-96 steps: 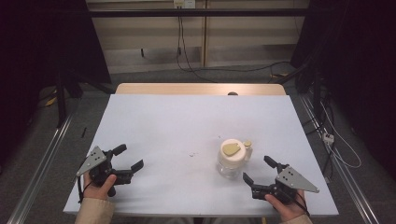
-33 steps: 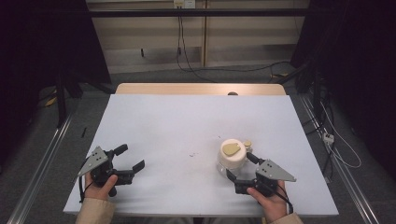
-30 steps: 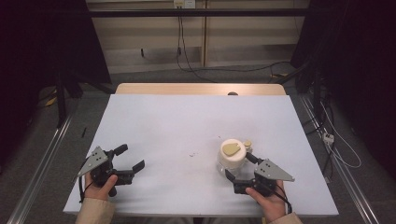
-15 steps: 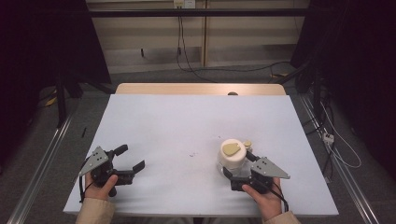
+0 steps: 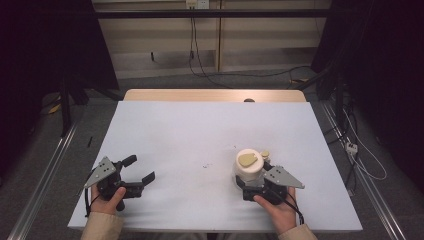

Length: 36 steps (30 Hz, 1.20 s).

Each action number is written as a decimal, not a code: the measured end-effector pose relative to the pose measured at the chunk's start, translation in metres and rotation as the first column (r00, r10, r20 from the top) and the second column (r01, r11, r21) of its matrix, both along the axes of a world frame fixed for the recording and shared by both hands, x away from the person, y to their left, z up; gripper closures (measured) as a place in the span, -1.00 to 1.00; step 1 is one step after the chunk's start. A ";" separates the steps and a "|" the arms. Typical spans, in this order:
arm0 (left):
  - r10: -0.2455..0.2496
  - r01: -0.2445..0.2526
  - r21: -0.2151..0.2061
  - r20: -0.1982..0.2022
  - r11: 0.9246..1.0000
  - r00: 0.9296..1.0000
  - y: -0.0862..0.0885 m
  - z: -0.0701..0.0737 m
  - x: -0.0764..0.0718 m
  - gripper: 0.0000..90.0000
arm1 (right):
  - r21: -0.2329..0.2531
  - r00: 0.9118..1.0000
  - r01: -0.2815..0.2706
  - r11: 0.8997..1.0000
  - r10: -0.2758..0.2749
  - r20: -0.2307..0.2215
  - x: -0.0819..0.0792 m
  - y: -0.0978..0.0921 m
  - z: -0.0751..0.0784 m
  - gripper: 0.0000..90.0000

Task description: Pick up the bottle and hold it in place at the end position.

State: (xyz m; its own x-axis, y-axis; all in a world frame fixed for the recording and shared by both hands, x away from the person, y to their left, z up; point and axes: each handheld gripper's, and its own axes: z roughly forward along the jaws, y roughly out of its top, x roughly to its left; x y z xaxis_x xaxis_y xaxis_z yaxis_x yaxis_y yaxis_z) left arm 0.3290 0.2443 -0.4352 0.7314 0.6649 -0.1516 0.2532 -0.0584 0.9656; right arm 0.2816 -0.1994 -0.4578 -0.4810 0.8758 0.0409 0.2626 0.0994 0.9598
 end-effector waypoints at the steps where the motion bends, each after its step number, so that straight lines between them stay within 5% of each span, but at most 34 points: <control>1: 0.001 -0.001 -0.002 0.001 1.000 1.000 0.000 0.000 0.000 -0.92 | 0.002 1.000 0.006 1.000 -0.006 0.003 0.001 0.001 0.000 -0.93; 17: -0.002 0.002 0.006 -0.002 1.000 1.000 -0.001 0.000 0.000 -0.92 | 0.033 0.998 0.055 0.998 -0.055 -0.020 0.012 0.011 0.000 -0.92; 22: -0.003 0.003 0.006 -0.001 1.000 1.000 -0.001 0.000 0.001 -0.92 | 0.010 0.997 0.066 0.998 -0.065 -0.028 0.015 0.015 0.000 -0.93; 36: -0.005 0.005 0.005 -0.004 1.000 1.000 -0.001 -0.001 0.001 -0.92 | 0.059 0.997 0.076 0.995 -0.073 -0.040 0.020 0.015 -0.001 -0.87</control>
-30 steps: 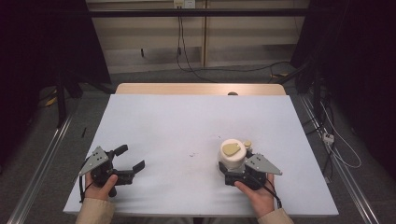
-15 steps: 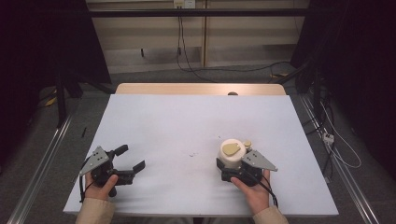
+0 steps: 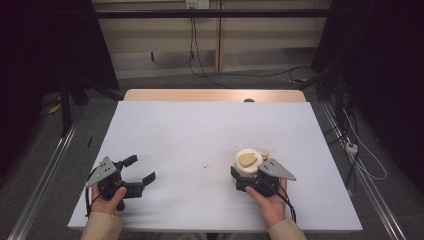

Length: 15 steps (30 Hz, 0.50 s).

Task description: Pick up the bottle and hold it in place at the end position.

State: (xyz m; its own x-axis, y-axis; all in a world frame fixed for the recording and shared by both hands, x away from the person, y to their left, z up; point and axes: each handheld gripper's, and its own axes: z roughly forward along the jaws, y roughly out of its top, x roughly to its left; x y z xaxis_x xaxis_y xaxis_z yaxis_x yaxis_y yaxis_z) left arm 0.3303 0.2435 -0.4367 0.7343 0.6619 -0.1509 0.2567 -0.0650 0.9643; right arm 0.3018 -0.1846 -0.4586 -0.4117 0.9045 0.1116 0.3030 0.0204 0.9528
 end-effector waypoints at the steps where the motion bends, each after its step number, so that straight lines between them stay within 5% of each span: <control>1: -0.001 0.001 0.000 0.000 1.000 1.000 0.000 0.000 0.000 -0.92 | 0.001 1.000 -0.001 1.000 0.001 0.001 0.000 0.000 0.000 -0.87; 15: 0.004 -0.004 -0.011 -0.001 1.000 1.000 0.001 0.000 0.000 -0.92 | 0.031 1.000 -0.018 0.999 0.018 0.012 0.006 -0.003 0.004 -0.85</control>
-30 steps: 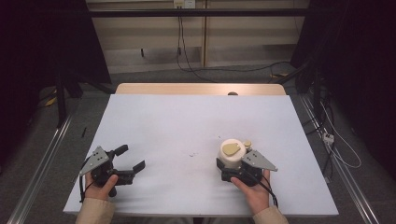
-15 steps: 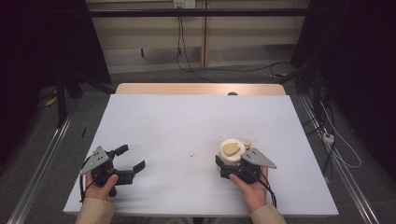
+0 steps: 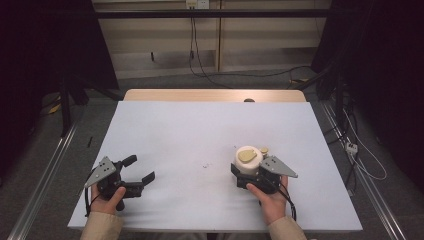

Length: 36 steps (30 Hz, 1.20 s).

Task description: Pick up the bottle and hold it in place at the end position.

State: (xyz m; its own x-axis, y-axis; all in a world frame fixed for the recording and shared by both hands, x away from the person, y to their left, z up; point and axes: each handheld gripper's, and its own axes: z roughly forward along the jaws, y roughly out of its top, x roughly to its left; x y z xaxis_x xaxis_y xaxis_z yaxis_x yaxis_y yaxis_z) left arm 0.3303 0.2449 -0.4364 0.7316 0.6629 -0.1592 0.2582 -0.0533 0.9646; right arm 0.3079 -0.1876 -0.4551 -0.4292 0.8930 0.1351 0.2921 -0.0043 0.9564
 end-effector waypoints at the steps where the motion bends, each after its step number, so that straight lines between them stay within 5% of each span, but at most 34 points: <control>1: 0.000 0.000 0.000 0.001 1.000 1.000 0.000 0.000 0.000 -0.92 | -0.005 1.000 -0.004 1.000 0.004 0.003 0.001 0.000 0.001 -0.85; 15: -0.003 0.003 -0.005 0.005 1.000 1.000 0.001 0.001 0.000 -0.92 | -0.025 0.999 -0.035 0.999 0.035 0.029 0.008 0.005 0.007 -0.85; 36: -0.009 0.009 -0.010 0.005 1.000 1.000 0.001 0.001 0.000 -0.92 | 0.009 0.997 -0.062 0.998 0.061 0.052 0.025 0.015 0.014 -0.85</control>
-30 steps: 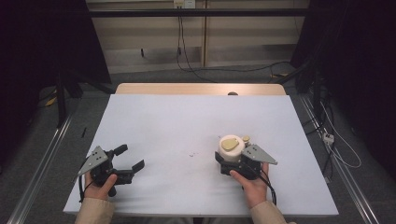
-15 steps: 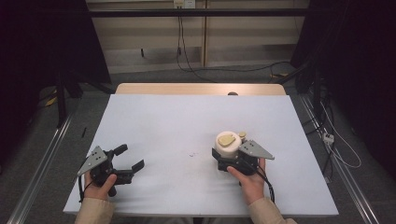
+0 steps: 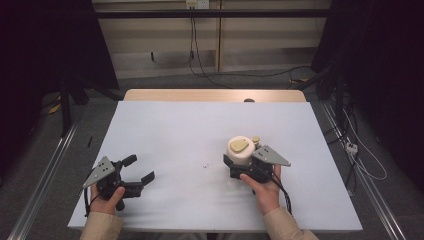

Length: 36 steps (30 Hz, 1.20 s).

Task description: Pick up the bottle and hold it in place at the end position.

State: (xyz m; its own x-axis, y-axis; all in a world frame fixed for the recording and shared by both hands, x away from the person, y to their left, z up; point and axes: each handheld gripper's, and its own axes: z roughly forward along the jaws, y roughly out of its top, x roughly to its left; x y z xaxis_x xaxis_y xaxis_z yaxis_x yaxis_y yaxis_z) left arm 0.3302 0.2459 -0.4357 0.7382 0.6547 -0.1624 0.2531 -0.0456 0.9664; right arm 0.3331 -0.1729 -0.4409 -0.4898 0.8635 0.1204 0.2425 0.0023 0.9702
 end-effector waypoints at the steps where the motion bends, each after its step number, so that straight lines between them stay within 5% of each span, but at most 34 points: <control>1: -0.001 0.001 -0.001 -0.001 1.000 1.000 0.000 0.000 0.000 -0.92 | -0.003 1.000 -0.012 1.000 0.012 0.009 0.001 0.002 0.001 -0.85; 20: -0.001 0.001 -0.007 -0.004 1.000 1.000 0.001 -0.001 0.000 -0.92 | -0.023 0.996 -0.079 0.997 0.079 0.027 0.014 0.025 0.003 -0.85; 36: 0.003 -0.003 -0.013 0.000 1.000 1.000 0.002 0.000 0.000 -0.92 | 0.000 0.996 -0.082 0.997 0.082 0.024 0.026 0.034 0.003 -0.85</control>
